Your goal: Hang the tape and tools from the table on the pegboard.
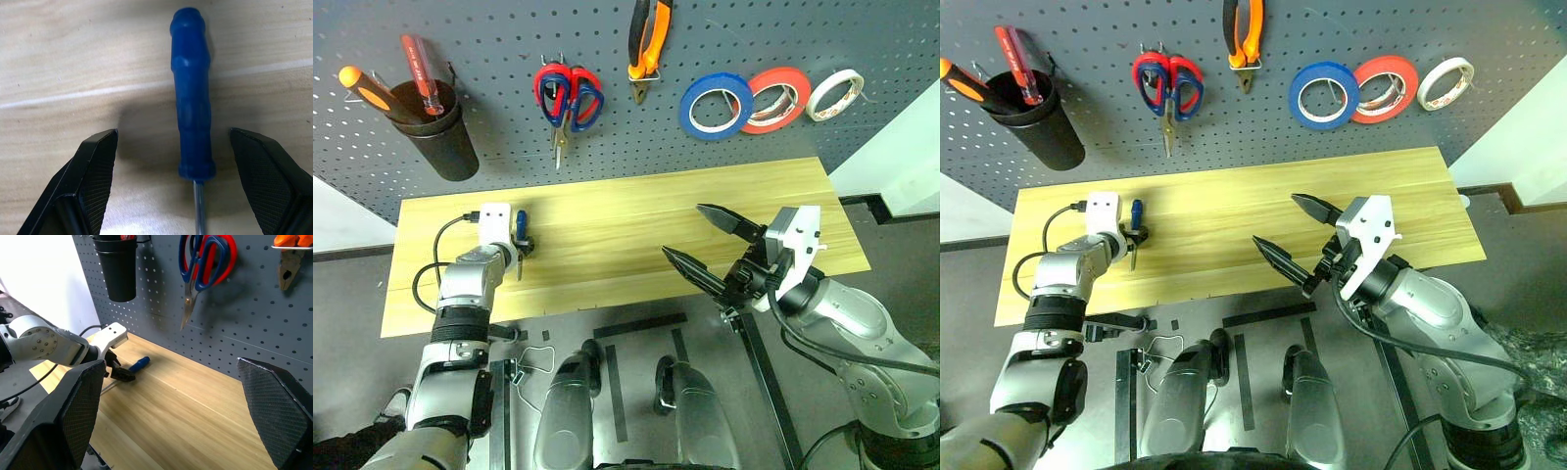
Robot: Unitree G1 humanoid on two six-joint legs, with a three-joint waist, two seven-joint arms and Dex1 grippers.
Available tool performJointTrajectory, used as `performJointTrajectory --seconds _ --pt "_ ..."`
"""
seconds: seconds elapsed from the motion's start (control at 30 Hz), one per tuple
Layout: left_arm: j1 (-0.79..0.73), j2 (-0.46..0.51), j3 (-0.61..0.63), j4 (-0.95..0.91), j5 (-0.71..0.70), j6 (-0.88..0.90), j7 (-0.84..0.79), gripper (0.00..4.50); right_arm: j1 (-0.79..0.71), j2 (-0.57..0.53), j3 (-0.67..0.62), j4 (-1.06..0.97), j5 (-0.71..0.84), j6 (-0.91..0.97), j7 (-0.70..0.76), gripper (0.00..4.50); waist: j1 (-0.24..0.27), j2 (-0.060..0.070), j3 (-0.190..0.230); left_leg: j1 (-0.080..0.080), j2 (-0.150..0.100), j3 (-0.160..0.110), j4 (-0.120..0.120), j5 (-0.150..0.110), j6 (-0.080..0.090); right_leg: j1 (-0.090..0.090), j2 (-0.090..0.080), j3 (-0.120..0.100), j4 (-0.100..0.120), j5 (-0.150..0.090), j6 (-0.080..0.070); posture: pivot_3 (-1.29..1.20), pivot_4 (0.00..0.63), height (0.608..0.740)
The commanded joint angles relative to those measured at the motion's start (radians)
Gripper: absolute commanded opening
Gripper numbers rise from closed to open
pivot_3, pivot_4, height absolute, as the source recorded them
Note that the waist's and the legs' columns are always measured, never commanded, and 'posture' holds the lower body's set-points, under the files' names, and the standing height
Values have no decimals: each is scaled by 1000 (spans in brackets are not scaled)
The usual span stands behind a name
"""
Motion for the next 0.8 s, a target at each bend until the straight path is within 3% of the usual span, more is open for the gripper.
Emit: performJointTrajectory --seconds 0.03,0.17,0.4,0.6,0.8 --pt "1 9 -4 32 14 -21 3 3782 5 -11 -22 -48 23 -4 -4 4500 0 0 0 0 0 0 0 0 0 0 0 0 0 0 1 -17 419 717" --pt "-1 4 -7 39 14 -29 3 2844 7 -12 -23 -48 21 -5 -5 4500 0 0 1 0 0 0 0 0 0 0 0 0 0 0 1 -17 416 717" --pt "10 2 -11 18 11 -16 -3 446 -4 -12 -18 -35 10 -17 -4 4500 0 0 1 0 0 0 -1 0 0 0 0 0 -1 0 0 -10 404 717" --pt "17 0 -16 -15 7 4 -14 440 -17 -12 -17 -27 11 -21 7 4500 0 0 1 0 0 0 -1 0 0 0 0 0 -1 0 0 -4 390 717" --pt "98 -23 -46 -237 -1 62 -31 440 -18 -4 -11 -8 -5 -46 24 4500 2 0 1 0 0 0 -2 0 0 0 0 0 -3 1 1 14 357 717"
